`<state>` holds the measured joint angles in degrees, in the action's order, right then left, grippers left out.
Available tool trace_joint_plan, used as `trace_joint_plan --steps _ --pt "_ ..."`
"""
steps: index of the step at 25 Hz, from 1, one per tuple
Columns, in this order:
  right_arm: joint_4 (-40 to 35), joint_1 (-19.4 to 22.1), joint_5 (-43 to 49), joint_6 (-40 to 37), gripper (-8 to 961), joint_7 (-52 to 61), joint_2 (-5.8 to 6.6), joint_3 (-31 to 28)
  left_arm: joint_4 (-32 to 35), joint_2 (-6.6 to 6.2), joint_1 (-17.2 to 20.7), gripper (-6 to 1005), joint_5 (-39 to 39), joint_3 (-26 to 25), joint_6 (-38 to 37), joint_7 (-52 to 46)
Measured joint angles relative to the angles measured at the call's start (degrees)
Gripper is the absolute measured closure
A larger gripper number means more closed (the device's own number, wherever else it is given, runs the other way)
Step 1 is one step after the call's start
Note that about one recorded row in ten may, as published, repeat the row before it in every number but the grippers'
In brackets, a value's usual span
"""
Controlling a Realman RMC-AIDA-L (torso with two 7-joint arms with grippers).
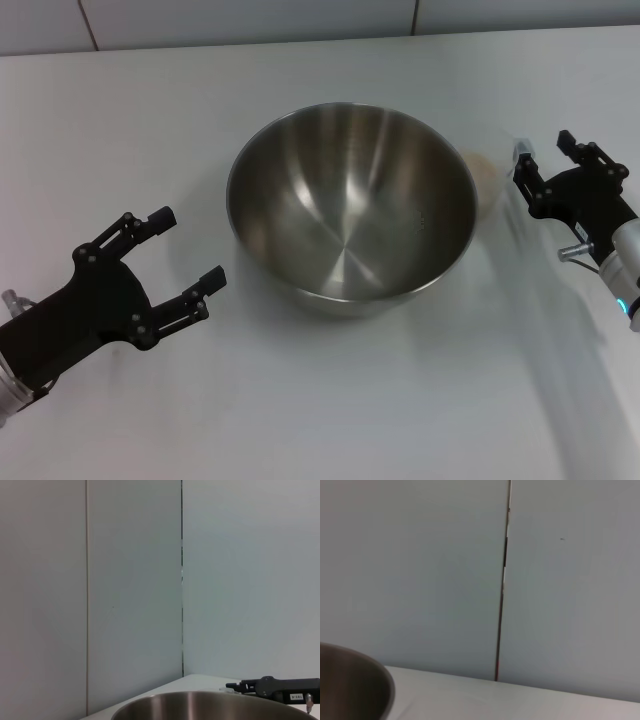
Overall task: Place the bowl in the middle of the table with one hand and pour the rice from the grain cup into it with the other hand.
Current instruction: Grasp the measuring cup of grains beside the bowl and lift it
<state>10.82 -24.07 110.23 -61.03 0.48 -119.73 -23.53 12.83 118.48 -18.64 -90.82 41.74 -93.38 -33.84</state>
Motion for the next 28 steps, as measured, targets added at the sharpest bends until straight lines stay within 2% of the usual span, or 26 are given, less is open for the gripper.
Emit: trace_joint_plan --steps 4,14,20,24,28 --pt "0.3 -0.2 0.4 -0.1 350 0.0 0.0 0.1 0.0 0.0 0.0 129 0.0 0.0 -0.1 0.0" --pt "0.5 -0.2 0.0 -0.5 799 0.0 -0.15 -0.5 0.0 0.0 -0.1 129 0.0 0.0 -0.1 0.0" --pt "0.7 -0.1 0.0 -0.7 933 0.0 -0.16 -0.5 0.0 -0.07 0.0 130 0.0 0.0 -0.1 0.0" --pt "0.7 0.2 -0.1 -1.7 933 0.0 -0.16 -0.8 0.0 -0.09 0.0 130 0.0 0.0 -0.1 0.0" --pt "0.6 0.8 -0.1 -7.0 933 2.5 0.0 -1.5 0.0 -0.09 0.1 130 0.0 0.0 -0.1 0.0"
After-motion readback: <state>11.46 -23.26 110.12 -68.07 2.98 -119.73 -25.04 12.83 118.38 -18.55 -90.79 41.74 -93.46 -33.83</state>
